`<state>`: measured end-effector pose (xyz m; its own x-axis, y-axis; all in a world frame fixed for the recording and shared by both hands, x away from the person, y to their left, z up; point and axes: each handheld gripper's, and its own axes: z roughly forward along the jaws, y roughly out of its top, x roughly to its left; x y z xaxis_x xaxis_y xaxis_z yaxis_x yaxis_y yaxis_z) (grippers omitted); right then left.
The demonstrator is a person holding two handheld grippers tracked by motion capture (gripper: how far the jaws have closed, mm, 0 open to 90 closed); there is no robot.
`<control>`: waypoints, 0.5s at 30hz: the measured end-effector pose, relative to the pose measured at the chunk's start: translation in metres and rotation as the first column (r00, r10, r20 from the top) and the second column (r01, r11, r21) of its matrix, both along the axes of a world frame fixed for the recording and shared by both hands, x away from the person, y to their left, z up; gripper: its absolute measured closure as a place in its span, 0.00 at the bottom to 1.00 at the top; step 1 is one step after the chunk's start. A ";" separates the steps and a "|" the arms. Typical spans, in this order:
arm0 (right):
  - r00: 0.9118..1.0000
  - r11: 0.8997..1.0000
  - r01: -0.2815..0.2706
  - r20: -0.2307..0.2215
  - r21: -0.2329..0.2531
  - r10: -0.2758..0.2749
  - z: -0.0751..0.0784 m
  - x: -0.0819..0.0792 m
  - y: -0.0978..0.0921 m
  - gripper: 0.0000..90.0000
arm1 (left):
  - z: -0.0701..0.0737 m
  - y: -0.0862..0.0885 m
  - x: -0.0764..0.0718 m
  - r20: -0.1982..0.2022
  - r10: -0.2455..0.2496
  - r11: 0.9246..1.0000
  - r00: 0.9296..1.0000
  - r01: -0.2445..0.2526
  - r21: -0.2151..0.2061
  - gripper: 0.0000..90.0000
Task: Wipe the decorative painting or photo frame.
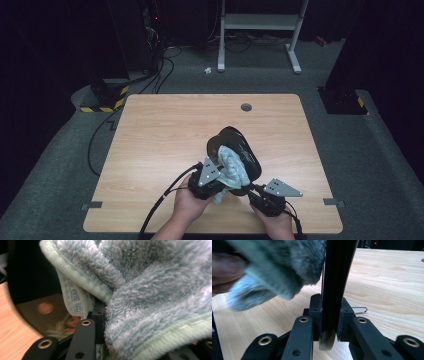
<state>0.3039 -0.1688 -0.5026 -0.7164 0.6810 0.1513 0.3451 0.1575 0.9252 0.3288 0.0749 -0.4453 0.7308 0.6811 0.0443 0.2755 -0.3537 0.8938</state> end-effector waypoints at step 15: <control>1.000 1.000 -0.001 -0.002 0.001 0.001 0.000 0.000 0.000 0.86 | -0.007 0.052 0.048 -0.057 0.190 0.981 0.980 -0.191 -0.022 0.77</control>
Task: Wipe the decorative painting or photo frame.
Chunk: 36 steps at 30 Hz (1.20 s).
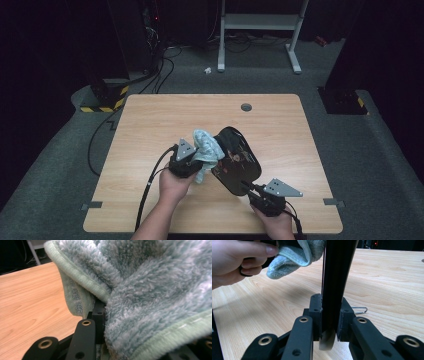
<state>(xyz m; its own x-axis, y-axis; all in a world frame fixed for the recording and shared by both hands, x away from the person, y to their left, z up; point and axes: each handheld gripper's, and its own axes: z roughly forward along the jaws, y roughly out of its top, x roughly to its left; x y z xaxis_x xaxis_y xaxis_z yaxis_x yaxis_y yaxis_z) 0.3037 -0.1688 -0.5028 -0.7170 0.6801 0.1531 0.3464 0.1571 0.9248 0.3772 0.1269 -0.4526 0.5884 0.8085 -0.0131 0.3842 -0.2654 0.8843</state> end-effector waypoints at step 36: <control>1.000 1.000 0.000 0.003 -0.003 0.000 -0.001 0.001 0.000 0.86 | -0.043 -0.001 -0.008 -0.095 -0.026 1.000 0.995 0.027 0.014 0.77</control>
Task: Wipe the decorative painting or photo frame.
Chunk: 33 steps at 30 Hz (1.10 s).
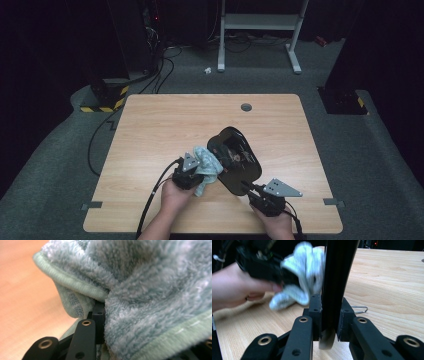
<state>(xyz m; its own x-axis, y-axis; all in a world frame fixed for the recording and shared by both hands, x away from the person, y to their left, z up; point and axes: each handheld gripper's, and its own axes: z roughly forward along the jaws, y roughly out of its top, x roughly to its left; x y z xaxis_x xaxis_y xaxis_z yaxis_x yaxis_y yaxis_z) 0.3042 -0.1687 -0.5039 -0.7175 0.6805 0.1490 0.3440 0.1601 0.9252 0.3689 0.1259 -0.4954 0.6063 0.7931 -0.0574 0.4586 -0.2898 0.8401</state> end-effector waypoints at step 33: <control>1.000 1.000 -0.004 -0.018 0.006 0.004 0.000 0.002 -0.001 0.85 | -0.029 -0.020 -0.002 -0.071 -0.046 0.996 0.996 0.051 0.073 0.77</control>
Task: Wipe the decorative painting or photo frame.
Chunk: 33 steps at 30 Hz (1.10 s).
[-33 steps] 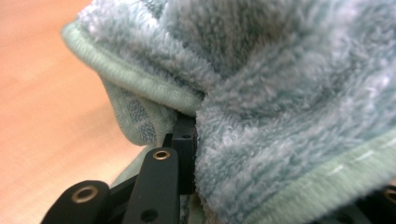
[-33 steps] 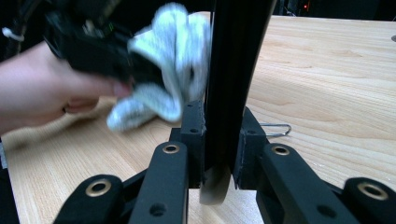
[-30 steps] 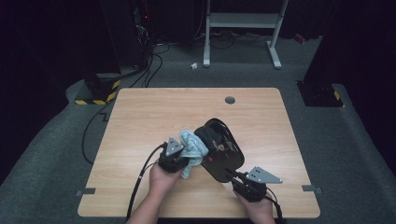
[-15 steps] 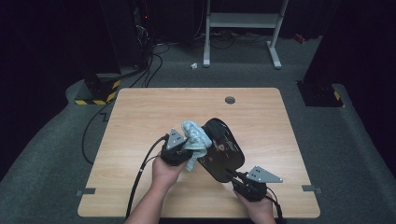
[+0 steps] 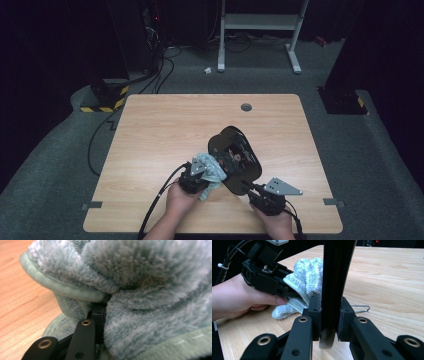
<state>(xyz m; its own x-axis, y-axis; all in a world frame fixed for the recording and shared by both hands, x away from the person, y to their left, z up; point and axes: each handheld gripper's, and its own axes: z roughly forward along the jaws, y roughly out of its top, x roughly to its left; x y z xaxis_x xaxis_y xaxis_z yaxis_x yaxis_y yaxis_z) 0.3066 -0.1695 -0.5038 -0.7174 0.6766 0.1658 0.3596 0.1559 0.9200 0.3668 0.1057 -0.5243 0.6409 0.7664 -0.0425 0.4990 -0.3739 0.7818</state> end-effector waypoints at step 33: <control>1.000 1.000 -0.003 -0.001 -0.001 0.003 0.000 0.001 -0.001 0.86 | 0.008 0.014 0.022 -0.002 0.059 0.997 0.998 -0.059 0.042 0.77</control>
<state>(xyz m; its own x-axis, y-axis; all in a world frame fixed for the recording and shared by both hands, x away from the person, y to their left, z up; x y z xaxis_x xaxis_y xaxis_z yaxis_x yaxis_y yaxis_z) 0.3074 -0.1704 -0.5041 -0.7193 0.6746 0.1659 0.3599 0.1575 0.9196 0.3893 0.1195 -0.5164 0.5943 0.8042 -0.0118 0.5237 -0.3757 0.7646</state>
